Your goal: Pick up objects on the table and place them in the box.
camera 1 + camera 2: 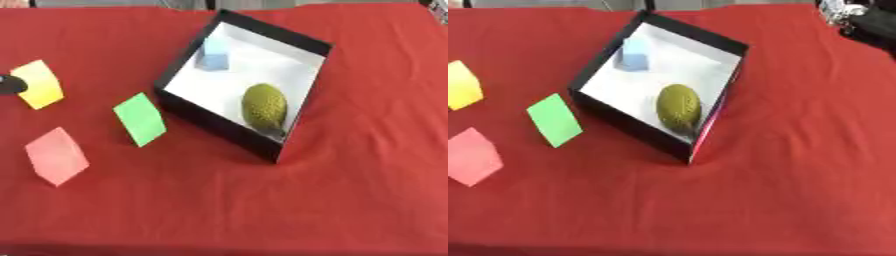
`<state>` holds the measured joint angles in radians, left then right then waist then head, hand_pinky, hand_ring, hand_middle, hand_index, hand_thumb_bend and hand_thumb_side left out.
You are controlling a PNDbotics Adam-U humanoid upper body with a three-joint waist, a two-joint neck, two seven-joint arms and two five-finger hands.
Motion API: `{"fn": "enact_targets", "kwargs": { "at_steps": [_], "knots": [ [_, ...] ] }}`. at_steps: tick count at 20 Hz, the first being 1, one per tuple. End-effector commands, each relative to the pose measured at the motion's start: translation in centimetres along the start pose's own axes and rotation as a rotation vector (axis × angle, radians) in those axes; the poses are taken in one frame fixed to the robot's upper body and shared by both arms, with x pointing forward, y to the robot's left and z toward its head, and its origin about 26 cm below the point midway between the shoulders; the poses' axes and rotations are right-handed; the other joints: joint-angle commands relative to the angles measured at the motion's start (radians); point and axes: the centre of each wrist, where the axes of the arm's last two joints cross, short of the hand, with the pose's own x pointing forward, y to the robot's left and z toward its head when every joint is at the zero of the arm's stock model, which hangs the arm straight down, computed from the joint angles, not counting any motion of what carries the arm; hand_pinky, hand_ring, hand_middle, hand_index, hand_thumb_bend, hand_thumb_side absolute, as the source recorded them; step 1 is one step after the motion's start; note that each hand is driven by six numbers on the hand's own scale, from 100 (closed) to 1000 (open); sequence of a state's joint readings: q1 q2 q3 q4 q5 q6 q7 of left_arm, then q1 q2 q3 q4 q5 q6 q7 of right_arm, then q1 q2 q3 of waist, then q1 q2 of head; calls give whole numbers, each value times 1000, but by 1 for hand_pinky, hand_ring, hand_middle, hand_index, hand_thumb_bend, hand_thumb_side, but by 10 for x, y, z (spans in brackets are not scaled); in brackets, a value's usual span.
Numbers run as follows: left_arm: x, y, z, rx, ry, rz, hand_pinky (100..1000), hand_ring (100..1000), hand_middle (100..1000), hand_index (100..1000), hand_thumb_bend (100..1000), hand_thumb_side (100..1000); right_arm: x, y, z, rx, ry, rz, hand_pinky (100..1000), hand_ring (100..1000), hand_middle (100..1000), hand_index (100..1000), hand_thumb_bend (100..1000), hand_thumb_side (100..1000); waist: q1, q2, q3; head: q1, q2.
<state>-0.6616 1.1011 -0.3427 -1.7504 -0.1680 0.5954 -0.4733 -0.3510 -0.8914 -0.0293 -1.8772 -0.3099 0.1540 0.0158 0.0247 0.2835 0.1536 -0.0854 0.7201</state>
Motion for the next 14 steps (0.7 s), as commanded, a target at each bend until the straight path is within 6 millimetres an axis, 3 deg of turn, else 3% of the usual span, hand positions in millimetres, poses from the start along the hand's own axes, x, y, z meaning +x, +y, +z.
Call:
{"fn": "enact_targets", "kwargs": {
  "at_steps": [1, 4, 14],
  "knots": [
    [-3, -1, -9, -44, 49, -56, 880, 837, 758, 819, 799, 354, 3, -6, 0, -10, 5, 26, 887, 900, 772, 867, 100, 436, 2, -24, -2, 18, 8],
    [-1, -10, -22, -105, 44, -61, 894, 827, 737, 809, 849, 322, 0, -4, -1, -4, 17, 21, 887, 898, 770, 866, 100, 443, 5, -25, -2, 24, 12],
    [6, -44, -53, -263, 40, -63, 910, 842, 752, 842, 873, 255, -8, 2, -1, 18, 51, 10, 886, 896, 766, 865, 100, 470, 13, -26, 0, 29, 21]
  ]
}}
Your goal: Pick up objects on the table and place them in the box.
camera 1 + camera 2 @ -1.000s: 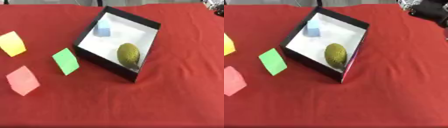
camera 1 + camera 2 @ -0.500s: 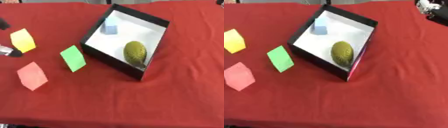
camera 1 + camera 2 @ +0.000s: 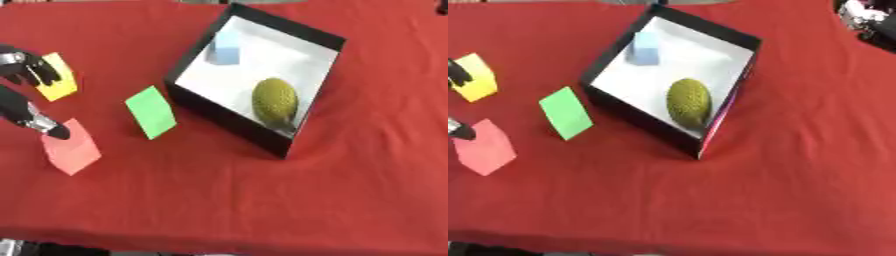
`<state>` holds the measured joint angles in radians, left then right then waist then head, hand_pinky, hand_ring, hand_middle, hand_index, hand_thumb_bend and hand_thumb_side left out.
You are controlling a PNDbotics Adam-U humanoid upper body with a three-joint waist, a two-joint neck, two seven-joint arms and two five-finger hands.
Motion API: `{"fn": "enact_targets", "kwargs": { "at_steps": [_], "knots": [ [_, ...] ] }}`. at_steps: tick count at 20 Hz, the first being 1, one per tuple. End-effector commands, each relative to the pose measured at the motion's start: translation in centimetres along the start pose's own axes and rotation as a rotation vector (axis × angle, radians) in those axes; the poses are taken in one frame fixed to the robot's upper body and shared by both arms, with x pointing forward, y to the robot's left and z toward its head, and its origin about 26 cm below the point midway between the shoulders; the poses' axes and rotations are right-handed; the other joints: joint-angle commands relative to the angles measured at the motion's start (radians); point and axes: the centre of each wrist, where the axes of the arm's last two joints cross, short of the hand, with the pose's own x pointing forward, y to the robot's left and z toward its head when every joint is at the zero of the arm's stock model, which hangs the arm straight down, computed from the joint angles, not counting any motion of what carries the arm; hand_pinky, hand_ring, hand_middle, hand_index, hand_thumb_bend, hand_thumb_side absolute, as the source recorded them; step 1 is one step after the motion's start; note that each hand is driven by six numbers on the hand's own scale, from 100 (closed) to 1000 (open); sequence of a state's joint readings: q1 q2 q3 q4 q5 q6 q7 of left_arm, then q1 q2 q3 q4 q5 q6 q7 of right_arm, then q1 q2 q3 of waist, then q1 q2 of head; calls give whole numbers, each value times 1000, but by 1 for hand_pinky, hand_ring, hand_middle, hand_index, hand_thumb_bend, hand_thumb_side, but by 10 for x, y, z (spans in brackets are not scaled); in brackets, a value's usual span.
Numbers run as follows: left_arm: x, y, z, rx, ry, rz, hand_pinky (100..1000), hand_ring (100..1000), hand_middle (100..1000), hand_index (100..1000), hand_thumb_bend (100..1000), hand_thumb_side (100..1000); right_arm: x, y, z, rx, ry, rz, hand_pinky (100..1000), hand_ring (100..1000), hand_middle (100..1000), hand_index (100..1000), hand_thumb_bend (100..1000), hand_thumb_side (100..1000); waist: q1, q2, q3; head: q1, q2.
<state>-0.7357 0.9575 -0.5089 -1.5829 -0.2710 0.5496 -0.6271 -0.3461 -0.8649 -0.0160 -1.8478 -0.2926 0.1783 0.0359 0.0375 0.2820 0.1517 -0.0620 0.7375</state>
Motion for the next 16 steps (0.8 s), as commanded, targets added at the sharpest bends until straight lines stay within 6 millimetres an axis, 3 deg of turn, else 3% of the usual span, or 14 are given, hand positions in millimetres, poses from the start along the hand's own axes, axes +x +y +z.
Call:
{"fn": "enact_targets", "kwargs": {
  "at_steps": [1, 16],
  "knots": [
    [1, 3, -3, 0, 35, -9, 910, 842, 752, 842, 877, 255, 4, -4, -1, 1, -5, 24, 886, 895, 766, 865, 100, 470, 0, -25, 2, 7, 4],
    [-3, -7, -2, 22, 85, 52, 913, 834, 737, 826, 856, 318, -6, -1, 1, 7, 29, 22, 886, 894, 764, 863, 100, 487, 5, -21, 5, 11, -5]
  ]
}}
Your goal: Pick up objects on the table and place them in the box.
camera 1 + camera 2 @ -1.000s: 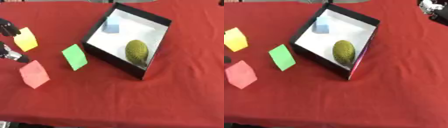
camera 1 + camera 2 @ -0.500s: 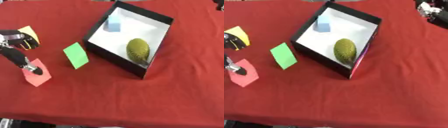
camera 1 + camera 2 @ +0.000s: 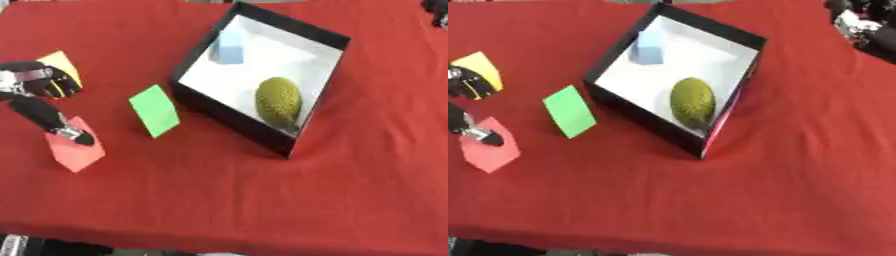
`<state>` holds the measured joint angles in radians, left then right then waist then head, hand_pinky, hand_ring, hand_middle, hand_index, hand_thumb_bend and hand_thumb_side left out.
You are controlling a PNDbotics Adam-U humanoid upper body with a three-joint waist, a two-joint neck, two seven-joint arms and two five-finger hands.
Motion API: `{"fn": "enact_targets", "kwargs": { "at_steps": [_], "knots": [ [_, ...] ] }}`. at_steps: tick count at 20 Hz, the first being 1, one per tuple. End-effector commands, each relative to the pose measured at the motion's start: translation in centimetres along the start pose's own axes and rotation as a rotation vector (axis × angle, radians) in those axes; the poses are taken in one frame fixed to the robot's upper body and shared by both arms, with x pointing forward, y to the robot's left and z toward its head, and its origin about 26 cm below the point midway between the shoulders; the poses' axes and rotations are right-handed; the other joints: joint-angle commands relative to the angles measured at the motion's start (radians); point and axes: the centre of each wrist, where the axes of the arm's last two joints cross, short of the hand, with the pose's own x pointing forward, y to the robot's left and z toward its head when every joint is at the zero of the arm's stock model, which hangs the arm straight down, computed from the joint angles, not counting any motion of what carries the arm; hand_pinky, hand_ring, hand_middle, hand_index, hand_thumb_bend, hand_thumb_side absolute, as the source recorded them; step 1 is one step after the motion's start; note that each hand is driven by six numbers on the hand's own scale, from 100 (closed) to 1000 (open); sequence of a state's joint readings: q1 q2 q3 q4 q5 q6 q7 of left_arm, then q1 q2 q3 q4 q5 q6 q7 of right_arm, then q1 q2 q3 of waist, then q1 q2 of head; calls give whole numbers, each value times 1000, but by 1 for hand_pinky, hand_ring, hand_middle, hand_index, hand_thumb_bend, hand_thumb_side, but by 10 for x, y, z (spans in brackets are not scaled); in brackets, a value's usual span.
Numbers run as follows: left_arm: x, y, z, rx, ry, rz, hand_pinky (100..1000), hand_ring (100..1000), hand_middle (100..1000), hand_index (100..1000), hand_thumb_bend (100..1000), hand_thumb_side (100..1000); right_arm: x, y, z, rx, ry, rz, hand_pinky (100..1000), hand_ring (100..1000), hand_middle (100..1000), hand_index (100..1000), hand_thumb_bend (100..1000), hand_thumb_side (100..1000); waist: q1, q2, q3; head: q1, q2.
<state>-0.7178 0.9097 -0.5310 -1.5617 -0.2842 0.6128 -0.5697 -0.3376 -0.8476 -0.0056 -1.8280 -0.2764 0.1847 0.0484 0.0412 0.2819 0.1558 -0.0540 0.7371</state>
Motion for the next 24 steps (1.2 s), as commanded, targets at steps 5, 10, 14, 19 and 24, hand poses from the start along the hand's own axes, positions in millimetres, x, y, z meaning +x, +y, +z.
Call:
{"fn": "enact_targets", "kwargs": {
  "at_steps": [5, 10, 14, 19, 24],
  "knots": [
    [-11, 5, 27, -17, 42, 32, 911, 831, 733, 823, 849, 327, 1, -6, 1, -9, 8, 34, 887, 894, 764, 864, 100, 495, 9, -19, 3, 2, -1],
    [-14, 0, 37, -40, 39, 60, 908, 829, 728, 820, 844, 314, -2, -7, 1, -11, 20, 35, 887, 895, 764, 864, 100, 501, 12, -18, 2, 4, -5],
    [-16, -3, 38, -55, 49, 73, 904, 825, 724, 818, 838, 306, -3, -6, 1, -13, 23, 33, 887, 895, 763, 864, 100, 503, 11, -19, 1, 4, -8],
    [-15, -4, 31, -49, 58, 92, 876, 804, 700, 798, 790, 356, -5, -5, 1, -13, 26, 31, 888, 895, 763, 864, 100, 505, 8, -18, 0, 7, -9],
    [-13, -9, 23, -75, 60, 114, 843, 772, 663, 769, 729, 373, -7, -5, 3, -19, 31, 32, 888, 895, 763, 864, 100, 508, 6, -17, -2, 7, -10]
  ]
}}
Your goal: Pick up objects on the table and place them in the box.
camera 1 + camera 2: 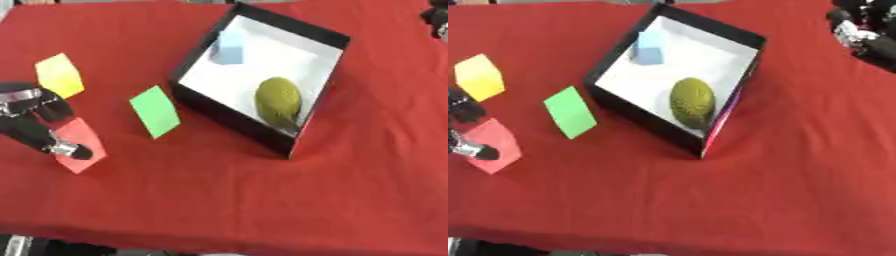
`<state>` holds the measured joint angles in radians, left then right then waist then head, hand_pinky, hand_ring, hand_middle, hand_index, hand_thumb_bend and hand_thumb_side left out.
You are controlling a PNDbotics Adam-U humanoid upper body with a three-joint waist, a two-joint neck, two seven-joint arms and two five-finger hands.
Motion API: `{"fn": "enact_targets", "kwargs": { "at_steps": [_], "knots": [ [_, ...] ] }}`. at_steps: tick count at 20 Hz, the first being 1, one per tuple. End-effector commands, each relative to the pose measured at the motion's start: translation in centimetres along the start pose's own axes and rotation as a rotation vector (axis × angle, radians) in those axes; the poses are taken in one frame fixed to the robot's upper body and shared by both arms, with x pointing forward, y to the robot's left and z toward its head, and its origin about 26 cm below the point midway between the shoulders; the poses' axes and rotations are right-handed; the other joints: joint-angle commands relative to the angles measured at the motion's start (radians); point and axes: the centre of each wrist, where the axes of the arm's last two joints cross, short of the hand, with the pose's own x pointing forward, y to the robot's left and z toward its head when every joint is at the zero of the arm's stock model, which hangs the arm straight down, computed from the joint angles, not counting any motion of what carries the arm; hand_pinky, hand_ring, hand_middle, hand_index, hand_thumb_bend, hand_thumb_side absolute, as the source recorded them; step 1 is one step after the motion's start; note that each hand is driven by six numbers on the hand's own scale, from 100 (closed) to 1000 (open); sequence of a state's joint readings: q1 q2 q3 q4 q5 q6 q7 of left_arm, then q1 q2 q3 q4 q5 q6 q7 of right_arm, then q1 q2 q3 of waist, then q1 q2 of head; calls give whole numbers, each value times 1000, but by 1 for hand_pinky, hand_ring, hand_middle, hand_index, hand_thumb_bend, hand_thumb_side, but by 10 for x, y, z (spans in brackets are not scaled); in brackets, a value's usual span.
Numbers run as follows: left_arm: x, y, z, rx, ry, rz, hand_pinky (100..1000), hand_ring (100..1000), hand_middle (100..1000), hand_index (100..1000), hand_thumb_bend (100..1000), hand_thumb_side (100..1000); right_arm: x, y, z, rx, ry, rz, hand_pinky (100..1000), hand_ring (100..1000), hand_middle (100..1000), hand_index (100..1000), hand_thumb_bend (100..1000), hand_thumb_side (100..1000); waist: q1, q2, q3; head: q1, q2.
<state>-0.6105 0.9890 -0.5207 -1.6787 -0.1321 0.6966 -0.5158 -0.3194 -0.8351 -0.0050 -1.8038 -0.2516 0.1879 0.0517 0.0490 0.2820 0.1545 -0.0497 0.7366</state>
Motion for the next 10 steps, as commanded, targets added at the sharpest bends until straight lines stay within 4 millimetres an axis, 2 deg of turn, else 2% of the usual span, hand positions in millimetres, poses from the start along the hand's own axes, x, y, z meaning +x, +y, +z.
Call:
{"fn": "enact_targets", "kwargs": {
  "at_steps": [1, 5, 10],
  "knots": [
    [-1, 8, 3, -15, 38, 20, 827, 758, 645, 756, 684, 368, 5, -7, 0, -16, -12, 25, 888, 895, 763, 864, 100, 508, -1, -17, -1, 3, -10],
    [-4, 7, 0, -38, 55, 40, 796, 730, 614, 728, 587, 335, 4, -7, 0, -18, -12, 24, 888, 895, 763, 864, 100, 509, -1, -16, -2, 7, -9],
    [-7, 4, -2, -60, 69, 36, 818, 755, 647, 758, 622, 332, 3, -7, 1, -19, -8, 22, 889, 895, 763, 864, 100, 513, 0, -15, -4, 9, -10]
  ]
}}
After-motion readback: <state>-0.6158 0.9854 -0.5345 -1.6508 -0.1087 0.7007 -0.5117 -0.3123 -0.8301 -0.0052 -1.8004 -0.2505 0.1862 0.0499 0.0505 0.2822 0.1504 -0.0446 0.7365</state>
